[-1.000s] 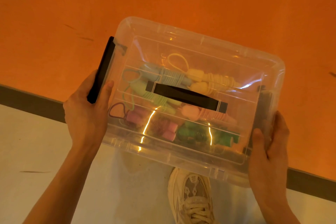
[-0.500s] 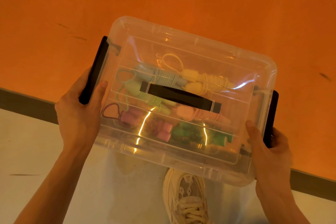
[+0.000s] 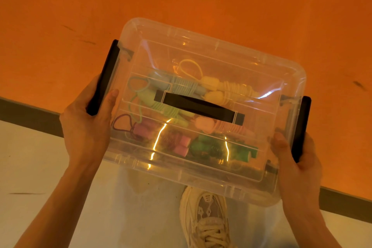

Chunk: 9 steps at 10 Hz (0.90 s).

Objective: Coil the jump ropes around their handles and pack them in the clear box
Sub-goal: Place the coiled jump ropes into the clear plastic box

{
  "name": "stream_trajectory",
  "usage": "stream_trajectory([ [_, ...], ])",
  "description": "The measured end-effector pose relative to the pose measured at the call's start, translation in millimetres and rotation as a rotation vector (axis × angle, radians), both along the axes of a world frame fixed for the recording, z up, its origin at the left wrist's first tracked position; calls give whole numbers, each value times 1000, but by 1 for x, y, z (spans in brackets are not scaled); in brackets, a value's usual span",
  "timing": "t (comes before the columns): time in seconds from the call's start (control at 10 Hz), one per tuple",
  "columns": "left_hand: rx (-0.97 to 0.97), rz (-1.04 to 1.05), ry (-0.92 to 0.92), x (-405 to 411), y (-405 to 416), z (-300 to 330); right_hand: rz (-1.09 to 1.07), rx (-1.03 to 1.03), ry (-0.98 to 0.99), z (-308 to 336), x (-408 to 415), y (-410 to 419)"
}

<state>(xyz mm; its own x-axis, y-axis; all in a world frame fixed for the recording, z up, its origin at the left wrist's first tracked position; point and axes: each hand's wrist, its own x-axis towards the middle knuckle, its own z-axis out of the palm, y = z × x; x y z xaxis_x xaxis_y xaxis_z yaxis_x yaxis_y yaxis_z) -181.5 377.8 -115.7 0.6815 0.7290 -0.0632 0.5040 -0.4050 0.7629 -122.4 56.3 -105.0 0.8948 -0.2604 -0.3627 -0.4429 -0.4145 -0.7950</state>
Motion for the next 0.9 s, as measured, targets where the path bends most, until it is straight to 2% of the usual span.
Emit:
stream_trajectory([
  [0.3,14,16,8,1,-1,2,-20,24,-50,7,0,7],
  [0.6,-11,-77,94,3,3,2,111,-95,-16,8,9,0],
  [0.7,-6,-98,125,4,3,5,145,-167,-64,11,16,0],
  [0.8,165,-117,148,3,1,10,223,-247,-170,16,22,0],
  [0.9,336,-239,103,9,-8,17,359,-321,-278,23,29,7],
])
